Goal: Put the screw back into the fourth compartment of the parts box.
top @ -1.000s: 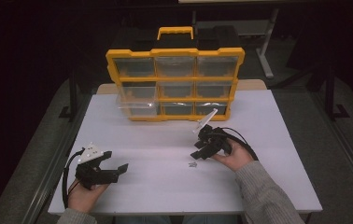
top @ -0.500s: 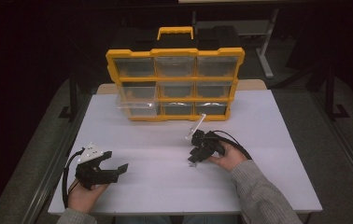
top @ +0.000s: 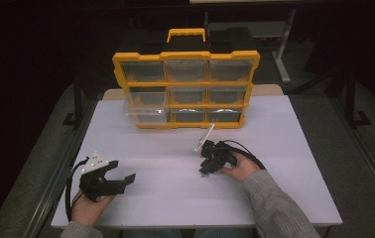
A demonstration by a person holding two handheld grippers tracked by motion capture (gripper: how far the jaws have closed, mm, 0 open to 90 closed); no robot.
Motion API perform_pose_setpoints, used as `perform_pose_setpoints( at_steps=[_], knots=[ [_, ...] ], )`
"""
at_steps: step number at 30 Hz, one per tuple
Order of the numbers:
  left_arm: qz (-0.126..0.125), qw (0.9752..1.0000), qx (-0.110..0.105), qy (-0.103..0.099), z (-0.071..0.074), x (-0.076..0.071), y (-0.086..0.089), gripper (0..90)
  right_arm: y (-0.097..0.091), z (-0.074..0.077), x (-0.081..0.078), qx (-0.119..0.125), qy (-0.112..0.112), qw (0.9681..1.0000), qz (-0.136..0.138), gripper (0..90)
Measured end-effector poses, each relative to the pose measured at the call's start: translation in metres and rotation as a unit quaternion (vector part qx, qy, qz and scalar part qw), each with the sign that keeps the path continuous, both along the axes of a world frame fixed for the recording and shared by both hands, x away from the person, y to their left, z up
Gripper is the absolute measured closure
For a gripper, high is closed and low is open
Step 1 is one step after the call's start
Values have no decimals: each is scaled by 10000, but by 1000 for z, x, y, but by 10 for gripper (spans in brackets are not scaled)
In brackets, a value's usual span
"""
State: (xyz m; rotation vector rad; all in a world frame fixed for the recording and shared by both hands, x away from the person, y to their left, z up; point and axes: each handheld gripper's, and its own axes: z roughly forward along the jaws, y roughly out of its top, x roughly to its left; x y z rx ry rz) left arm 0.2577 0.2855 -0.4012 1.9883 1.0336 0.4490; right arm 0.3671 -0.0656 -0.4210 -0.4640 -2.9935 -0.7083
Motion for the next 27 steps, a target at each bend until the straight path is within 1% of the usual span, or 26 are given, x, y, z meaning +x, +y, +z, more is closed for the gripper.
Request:
perform_pose_setpoints(
  at_steps=[7, 11, 13, 15, 16, 18, 19, 21, 22, 23, 24, 26, 27],
  knots=[
    [5, 10000, 3, -7, 0, 0, 0, 179, 1, -1, 0, -43, -6, 10000, 43, 731],
    [7, 10000, 5, -13, 0, 0, 0, 179, 2, -3, 0, -136, -57, 9999, 47, 756],
    [5, 10000, 20, -3, 0, 0, 0, 179, 2, -3, 0, -141, -66, 9999, 43, 759],
    [33, 10000, -21, -13, 0, 0, 0, 179, 4, -3, -3, -204, -170, 9996, 50, 779],
    [38, 10000, -26, -21, 0, 0, 0, 179, 4, -3, -3, -204, -170, 9996, 50, 779],
    [105, 9998, -138, -25, 0, -1, -1, 179, 5, -3, -5, -251, -277, 9993, 84, 783],
    [123, 9998, -157, -23, 0, -1, -1, 179, 5, -3, -6, -269, -310, 9991, 101, 785],
    [117, 9998, -171, -45, -1, 0, 0, 179, 6, -3, -6, -276, -314, 9991, 80, 797],
    [76, 9999, -80, -22, 0, 0, 1, 179, 6, -3, -6, -276, -314, 9991, 80, 797],
    [138, 9997, -195, -17, -1, 0, -1, 179, 7, -3, -7, -297, -338, 9990, 64, 803],
    [138, 9997, -195, -17, -1, 0, -1, 179, 7, -2, -7, -312, -362, 9988, 86, 806],
    [82, 9999, -93, -6, -1, 0, 0, 180, 8, -2, -8, -326, -369, 9987, 94, 809],
    [81, 9999, -87, -2, -1, 0, 0, 179, 8, -2, -8, -339, -367, 9987, 97, 814]
  ],
)
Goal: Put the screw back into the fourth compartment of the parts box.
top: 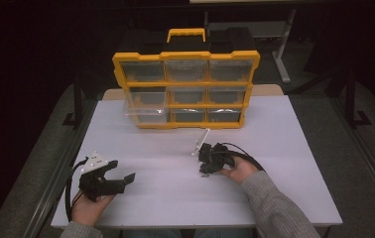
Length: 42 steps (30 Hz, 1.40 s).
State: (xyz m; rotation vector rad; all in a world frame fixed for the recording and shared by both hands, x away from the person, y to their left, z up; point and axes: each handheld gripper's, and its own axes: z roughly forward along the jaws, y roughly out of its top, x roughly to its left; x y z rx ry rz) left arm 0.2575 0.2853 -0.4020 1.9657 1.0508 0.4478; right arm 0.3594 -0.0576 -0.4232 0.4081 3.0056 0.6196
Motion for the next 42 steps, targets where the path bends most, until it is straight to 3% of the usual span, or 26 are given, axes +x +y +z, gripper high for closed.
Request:
perform_pose_setpoints(
  at_steps=[8, 17, 18, 23, 26, 42],
  knots=[
    [45, 10000, -72, -7, 0, 0, 0, 178, 0, 0, 2, 10, 44, 10000, -29, 855],
    [-6, 10000, 28, 1, 1, 0, 2, 179, 0, 0, 3, 30, 107, 9999, -57, 860],
    [59, 9999, -99, -15, 0, 0, 0, 178, -1, 0, 4, 48, 137, 9999, -75, 860],
    [69, 9999, -97, 2, 0, 0, 1, 179, -2, 0, 6, 109, 245, 9996, -106, 861],
    [8, 10000, 10, 13, 1, 0, 3, 178, -3, -1, 8, 143, 292, 9994, -120, 862],
    [29, 10000, -4, 35, 2, -1, 2, 178, -7, 4, 13, 249, 407, 9987, -188, 863]
  ],
)
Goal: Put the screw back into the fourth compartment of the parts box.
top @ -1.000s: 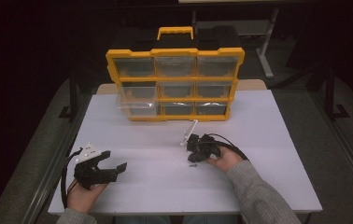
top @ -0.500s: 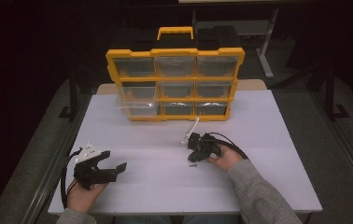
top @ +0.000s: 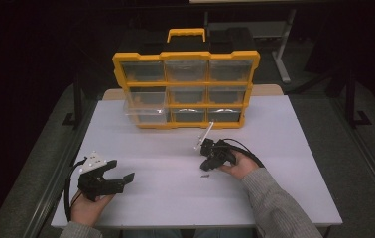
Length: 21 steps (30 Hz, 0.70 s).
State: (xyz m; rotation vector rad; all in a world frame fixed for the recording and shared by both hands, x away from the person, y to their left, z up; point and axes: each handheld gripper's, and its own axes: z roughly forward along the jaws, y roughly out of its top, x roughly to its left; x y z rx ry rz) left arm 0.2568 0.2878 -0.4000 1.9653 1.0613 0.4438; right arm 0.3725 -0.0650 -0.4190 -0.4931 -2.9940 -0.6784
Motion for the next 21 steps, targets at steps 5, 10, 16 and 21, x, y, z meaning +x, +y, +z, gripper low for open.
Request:
perform_pose_setpoints(
  at_steps=[5, 10, 16, 21],
  knots=[
    [-4, 10000, -25, -16, 0, 0, 0, 178, -2, 21, 8, 143, -82, 9999, -39, 862],
    [-16, 10000, -5, -3, 0, 0, 0, 178, -1, 49, 18, 255, -172, 9995, -78, 862],
    [-8, 10000, -70, -36, -1, 0, 0, 178, 2, 78, 29, 410, -353, 9985, -55, 861],
    [-20, 10000, -64, -23, -1, 1, 0, 179, 6, 115, 45, 571, -514, 9970, -94, 861]
  ],
)
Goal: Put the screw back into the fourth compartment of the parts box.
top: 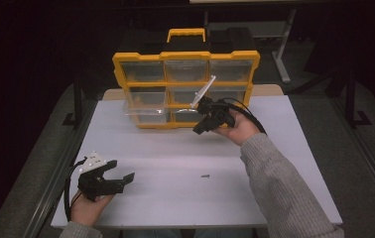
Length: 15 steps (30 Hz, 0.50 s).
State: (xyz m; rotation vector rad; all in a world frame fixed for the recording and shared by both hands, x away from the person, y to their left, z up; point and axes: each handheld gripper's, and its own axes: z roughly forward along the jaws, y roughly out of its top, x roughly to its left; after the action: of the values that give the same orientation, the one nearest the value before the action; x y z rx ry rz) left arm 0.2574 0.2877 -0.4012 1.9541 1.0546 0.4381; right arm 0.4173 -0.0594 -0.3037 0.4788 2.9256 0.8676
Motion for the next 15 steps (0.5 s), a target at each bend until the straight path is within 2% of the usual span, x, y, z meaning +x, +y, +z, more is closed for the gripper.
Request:
perform_pose_setpoints(
  at_steps=[1, 2, 3, 5, 7, 15],
  knots=[
    [0, 10000, 0, 0, 0, 0, 0, 178, 0, 0, 0, 0, 0, 10000, 0, 861],
    [-1, 10000, 4, 1, 0, 0, 0, 178, 1, 6, 3, 43, -27, 10000, -11, 861],
    [-5, 10000, 21, -2, 0, 0, 0, 178, 5, 20, 8, 104, -95, 9999, -11, 861],
    [5, 10000, 40, -7, 0, 0, 0, 178, 7, 24, 9, 96, -126, 9999, -11, 861],
    [5, 10000, 36, 1, 0, 0, 1, 179, 16, 41, 14, 102, -217, 9997, -3, 861],
    [-12, 10000, 39, -29, 1, 1, 2, 179, 39, 67, 27, 196, -300, 9994, 35, 861]
  ],
)
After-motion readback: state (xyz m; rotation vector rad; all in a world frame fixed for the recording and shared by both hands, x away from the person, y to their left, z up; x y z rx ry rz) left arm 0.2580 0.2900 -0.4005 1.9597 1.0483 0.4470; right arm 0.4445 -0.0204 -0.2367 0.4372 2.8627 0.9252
